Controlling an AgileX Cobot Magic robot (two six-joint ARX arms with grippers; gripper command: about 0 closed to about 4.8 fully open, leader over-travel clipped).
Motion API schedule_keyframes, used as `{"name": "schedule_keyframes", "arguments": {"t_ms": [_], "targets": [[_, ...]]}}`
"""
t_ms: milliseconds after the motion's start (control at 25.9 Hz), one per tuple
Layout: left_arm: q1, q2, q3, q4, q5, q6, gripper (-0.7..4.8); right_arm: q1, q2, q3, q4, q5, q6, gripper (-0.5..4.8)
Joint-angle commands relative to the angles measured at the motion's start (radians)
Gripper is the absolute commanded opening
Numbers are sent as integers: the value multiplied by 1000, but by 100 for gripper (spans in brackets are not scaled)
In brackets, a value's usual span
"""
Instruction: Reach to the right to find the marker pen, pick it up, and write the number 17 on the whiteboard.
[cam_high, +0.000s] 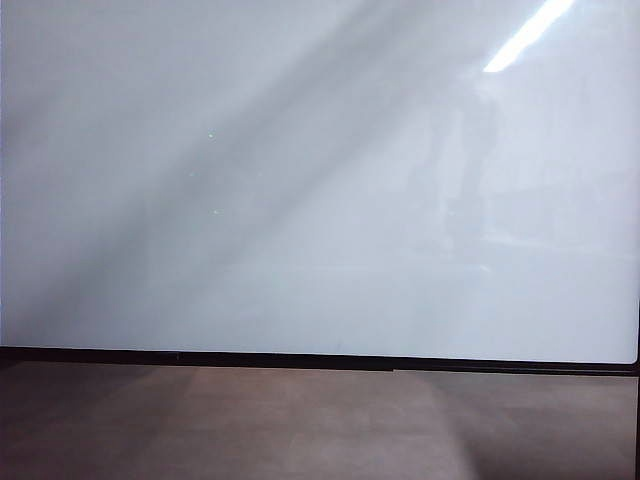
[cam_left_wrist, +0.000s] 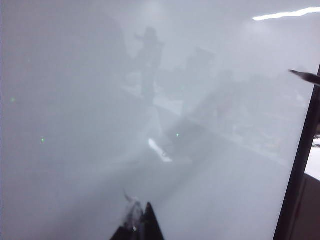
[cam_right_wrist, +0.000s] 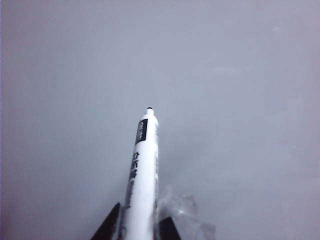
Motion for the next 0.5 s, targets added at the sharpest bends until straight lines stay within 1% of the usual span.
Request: {"name": "schedule_keyframes", "arguments": {"t_ms": [39, 271, 503], "targets": [[1, 18, 8, 10, 3, 2, -5, 134, 149, 68, 134, 210, -155, -9], [3, 28, 14, 8, -5, 2, -5, 141, 361, 221, 201, 209, -136, -9], [4, 39, 33, 8, -4, 2, -5, 140, 459, 326, 215, 209, -136, -9]]}}
